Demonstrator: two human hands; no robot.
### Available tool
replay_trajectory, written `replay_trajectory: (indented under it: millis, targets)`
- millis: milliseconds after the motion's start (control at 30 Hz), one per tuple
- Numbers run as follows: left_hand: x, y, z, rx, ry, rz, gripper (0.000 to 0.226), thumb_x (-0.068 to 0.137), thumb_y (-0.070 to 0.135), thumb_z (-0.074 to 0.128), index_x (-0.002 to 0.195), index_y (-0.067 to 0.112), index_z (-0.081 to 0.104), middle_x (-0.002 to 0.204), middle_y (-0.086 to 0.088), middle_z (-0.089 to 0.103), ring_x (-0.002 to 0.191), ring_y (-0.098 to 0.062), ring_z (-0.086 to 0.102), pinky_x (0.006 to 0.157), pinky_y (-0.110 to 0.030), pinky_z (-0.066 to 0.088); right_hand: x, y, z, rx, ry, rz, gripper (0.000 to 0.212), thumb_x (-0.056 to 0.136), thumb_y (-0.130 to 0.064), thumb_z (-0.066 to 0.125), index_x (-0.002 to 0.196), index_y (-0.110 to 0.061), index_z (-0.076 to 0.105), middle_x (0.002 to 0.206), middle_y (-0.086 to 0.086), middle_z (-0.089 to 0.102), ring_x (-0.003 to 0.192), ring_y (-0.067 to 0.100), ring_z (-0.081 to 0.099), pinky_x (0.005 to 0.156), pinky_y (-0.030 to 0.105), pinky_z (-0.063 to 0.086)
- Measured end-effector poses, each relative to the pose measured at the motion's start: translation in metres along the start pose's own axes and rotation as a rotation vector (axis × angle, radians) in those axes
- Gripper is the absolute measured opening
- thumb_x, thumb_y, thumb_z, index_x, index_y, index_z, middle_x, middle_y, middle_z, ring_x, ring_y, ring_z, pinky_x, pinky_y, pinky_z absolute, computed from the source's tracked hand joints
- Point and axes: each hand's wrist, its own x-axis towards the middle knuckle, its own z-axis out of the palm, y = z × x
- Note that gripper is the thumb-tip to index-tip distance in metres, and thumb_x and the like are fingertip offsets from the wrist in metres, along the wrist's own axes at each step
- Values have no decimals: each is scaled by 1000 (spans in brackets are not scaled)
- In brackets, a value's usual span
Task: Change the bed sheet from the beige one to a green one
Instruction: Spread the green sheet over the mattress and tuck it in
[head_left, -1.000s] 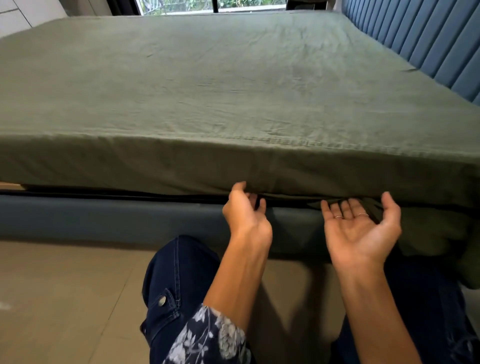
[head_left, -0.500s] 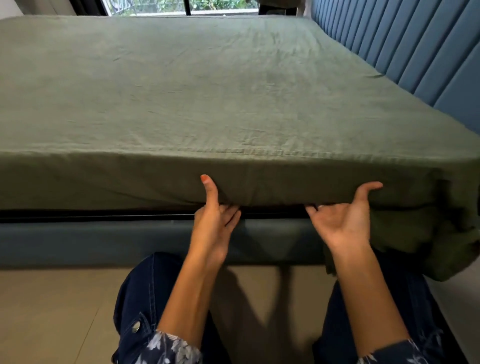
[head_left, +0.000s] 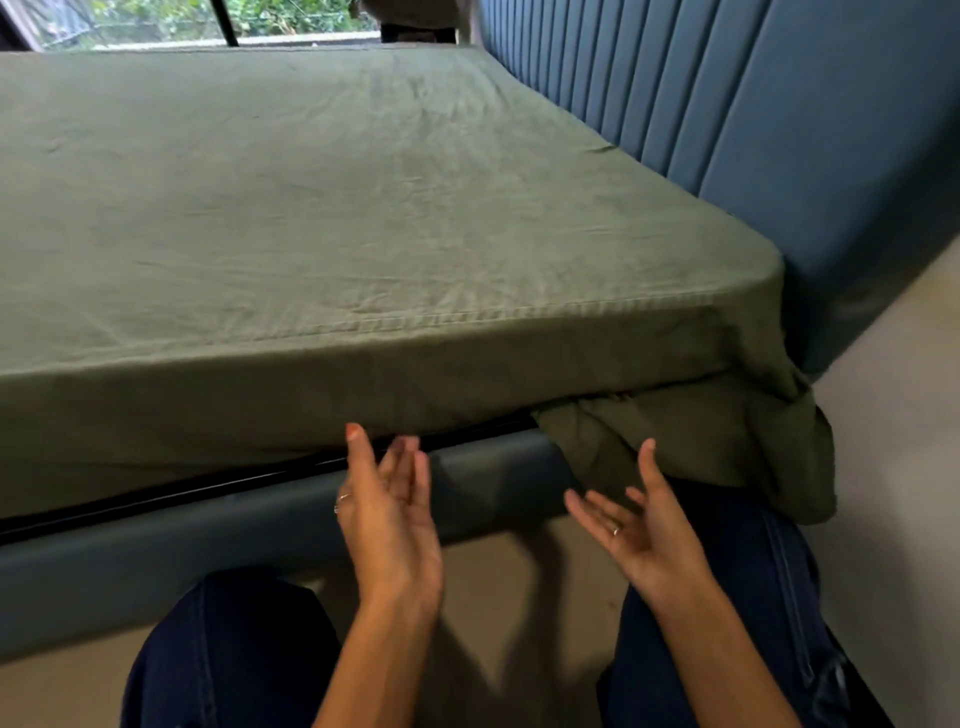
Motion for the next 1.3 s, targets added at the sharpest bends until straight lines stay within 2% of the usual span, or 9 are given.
replay_trajectory:
  millis: [100, 167, 400, 467, 600, 767, 967, 1133, 1300]
  targets:
    - [-13, -22, 13, 121, -68, -108, 6, 95, 18, 54, 97, 13, 57, 111, -13, 61, 103, -23, 63, 93, -31, 48, 13, -22, 12, 230, -24, -151, 37, 90, -17, 62, 126, -10, 53, 127, 21, 53, 112, 33, 55, 57, 40, 60]
    - [-17, -37, 21, 216, -169, -241, 8, 94, 11, 53, 99, 9, 60, 110, -15, 65, 101, -24, 64, 89, -30, 49, 23, -36, 17, 264, 51, -298, 42, 90, 3, 56, 130, -8, 54, 131, 18, 53, 108, 30, 57, 51, 30, 57]
    - [-19, -78, 67, 281, -398, -527, 16, 95, 5, 49, 106, 12, 57, 107, -6, 66, 108, -16, 61, 86, -31, 47, 22, -62, 49, 7, 147, -669, 21, 84, 21, 48, 95, 7, 58, 113, 23, 57, 107, 38, 59, 62, 24, 57]
    - [-20, -83, 76, 238, -417, -551, 12, 93, 7, 51, 98, 16, 57, 105, -3, 63, 105, -13, 59, 86, -31, 43, 21, -63, 47, 24, 103, -602, 27, 86, 15, 49, 109, 2, 58, 117, 18, 59, 110, 30, 58, 73, 24, 55]
    - [-20, -94, 82, 107, -394, -585, 12, 89, 8, 55, 85, 18, 60, 91, 0, 61, 94, -11, 55, 85, -27, 40, 8, -65, 37, 120, -86, -371, 12, 91, -10, 54, 101, -11, 61, 98, 3, 65, 96, 17, 60, 88, 26, 47]
    - [-15, -104, 86, -2, -383, -589, 22, 84, -9, 46, 79, 11, 54, 83, -4, 57, 86, -12, 56, 91, -22, 39, -1, -57, 29, 417, -311, -345, 53, 78, -40, 64, 119, -6, 59, 114, 10, 68, 115, 23, 58, 101, 35, 42]
    - [-2, -105, 109, -92, -374, -563, 36, 79, -18, 39, 58, 8, 53, 62, -3, 52, 69, -12, 50, 84, -25, 42, 11, -80, 38, 412, -411, -338, 81, 78, -74, 46, 121, -6, 55, 126, 18, 60, 121, 32, 52, 109, 43, 33]
    - [2, -115, 123, -162, -379, -583, 29, 68, -17, 43, 63, 9, 56, 67, -3, 56, 75, -14, 53, 93, -27, 40, 36, -112, 45, 351, -341, -305, 80, 84, -74, 34, 124, -8, 56, 122, 20, 62, 112, 34, 58, 98, 45, 44]
    - [11, -113, 117, 140, -402, -573, 25, 81, -15, 49, 82, 7, 61, 78, -7, 66, 86, -18, 61, 91, -28, 45, 45, -145, 41, 26, -263, -157, 65, 94, -61, 31, 109, -7, 62, 98, 21, 71, 79, 38, 71, 64, 54, 55]
